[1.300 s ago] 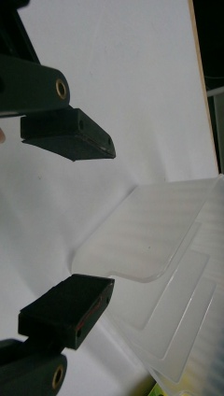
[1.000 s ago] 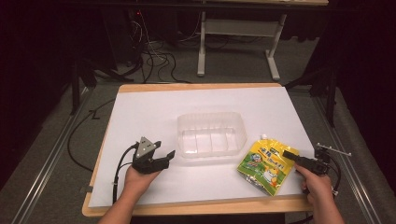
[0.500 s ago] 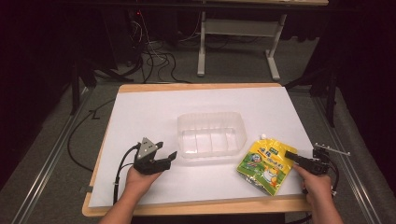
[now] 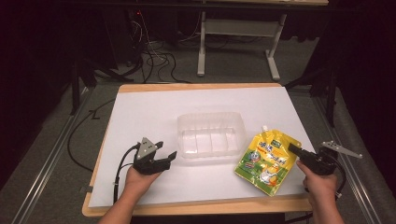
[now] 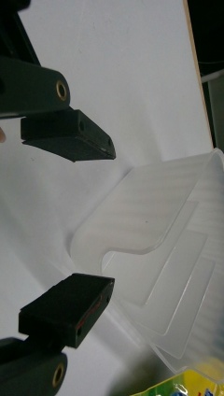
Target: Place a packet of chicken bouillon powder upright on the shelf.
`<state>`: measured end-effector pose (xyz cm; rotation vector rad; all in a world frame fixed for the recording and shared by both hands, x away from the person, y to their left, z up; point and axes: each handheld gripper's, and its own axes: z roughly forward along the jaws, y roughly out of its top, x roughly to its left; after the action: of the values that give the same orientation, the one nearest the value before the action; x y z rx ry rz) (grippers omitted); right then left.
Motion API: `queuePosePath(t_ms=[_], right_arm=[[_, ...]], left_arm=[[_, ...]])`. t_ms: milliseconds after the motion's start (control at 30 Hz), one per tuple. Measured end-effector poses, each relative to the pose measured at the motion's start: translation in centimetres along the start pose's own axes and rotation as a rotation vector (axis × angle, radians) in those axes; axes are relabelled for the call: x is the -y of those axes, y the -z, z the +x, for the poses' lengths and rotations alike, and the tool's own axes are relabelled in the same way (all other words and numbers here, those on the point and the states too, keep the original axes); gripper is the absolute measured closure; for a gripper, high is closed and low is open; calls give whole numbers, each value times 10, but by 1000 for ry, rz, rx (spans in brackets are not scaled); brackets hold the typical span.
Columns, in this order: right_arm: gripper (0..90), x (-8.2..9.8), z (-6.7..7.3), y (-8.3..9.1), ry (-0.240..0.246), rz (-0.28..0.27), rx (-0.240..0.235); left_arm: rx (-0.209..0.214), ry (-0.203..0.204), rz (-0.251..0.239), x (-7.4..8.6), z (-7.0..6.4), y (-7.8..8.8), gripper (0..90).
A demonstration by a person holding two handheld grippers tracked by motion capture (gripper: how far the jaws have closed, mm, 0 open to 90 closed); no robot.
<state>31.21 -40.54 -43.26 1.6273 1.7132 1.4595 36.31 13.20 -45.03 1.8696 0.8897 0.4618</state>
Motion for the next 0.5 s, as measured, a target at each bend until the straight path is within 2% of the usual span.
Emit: queuePosePath(t_ms=[167, 267, 333, 500], right_arm=[[900, -11, 17, 13, 62, -69, -16], [900, -15, 23, 19, 97, -98, -9], [900, -18, 24, 23, 100, -121, -14], [900, -30, 36, 37, 160, -214, 0]], left_arm=[[3, 4, -2, 0, 1, 0, 331], [5, 2, -3, 0, 1, 0, 331], [6, 2, -2, 0, 1, 0, 331], [13, -1, -1, 0, -1, -1, 332]])
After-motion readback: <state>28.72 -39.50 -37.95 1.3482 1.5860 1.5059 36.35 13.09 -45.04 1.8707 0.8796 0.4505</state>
